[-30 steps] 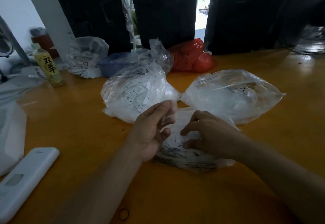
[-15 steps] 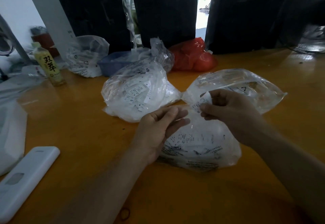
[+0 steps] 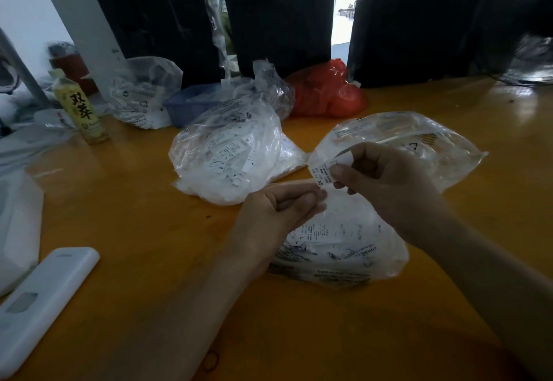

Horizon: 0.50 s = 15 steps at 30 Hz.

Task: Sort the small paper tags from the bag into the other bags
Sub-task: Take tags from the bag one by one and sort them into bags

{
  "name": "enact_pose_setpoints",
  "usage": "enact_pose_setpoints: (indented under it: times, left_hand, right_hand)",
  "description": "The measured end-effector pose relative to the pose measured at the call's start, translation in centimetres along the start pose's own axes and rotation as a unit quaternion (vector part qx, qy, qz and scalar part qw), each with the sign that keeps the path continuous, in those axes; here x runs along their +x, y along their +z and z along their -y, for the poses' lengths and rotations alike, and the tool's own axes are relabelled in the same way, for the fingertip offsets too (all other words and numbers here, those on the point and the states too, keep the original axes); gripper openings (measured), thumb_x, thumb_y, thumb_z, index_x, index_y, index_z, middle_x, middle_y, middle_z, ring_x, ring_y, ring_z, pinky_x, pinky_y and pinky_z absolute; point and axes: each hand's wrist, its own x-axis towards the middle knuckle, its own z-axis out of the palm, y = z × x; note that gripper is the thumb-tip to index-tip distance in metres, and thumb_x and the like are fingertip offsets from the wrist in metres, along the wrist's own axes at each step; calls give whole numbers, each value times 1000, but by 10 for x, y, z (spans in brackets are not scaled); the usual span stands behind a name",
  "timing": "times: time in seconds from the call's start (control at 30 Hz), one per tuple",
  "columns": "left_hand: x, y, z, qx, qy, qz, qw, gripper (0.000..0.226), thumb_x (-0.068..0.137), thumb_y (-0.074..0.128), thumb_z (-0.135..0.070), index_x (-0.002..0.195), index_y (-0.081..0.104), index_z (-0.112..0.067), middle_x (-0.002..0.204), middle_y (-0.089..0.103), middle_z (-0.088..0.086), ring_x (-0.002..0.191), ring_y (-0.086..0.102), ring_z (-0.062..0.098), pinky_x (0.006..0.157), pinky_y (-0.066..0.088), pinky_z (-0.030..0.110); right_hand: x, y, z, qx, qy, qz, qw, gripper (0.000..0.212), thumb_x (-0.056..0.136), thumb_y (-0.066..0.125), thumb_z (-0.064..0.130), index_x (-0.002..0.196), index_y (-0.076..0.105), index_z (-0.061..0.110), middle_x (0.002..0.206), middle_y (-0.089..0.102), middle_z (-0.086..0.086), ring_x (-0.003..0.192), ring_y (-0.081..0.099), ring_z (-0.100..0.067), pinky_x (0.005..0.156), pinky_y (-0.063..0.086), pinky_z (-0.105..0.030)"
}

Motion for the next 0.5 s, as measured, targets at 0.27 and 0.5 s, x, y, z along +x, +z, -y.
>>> enact_pose_setpoints:
  times: [0.27, 0.5]
  left_hand:
    - [-1, 1, -1, 17, 6, -15, 1000, 20, 82, 77, -21, 100, 84, -22, 110, 79, 13, 106, 76, 27, 90, 60, 25]
    - [-1, 0, -2, 24, 1, -20, 1000, 33, 81, 76, -21, 112, 77, -11, 109, 80, 12, 106, 76, 26, 90, 59, 25]
  right_hand:
    - [0, 1, -5, -66, -3, 11, 998, 7, 92, 71, 32, 88, 70, 28, 79, 73, 10, 66, 65, -11, 59, 52, -28]
    - [0, 1, -2, -62, -30, -40, 997, 6, 93, 70, 32, 89, 69, 28, 80, 73, 11, 71, 68, -8, 63, 52, -17]
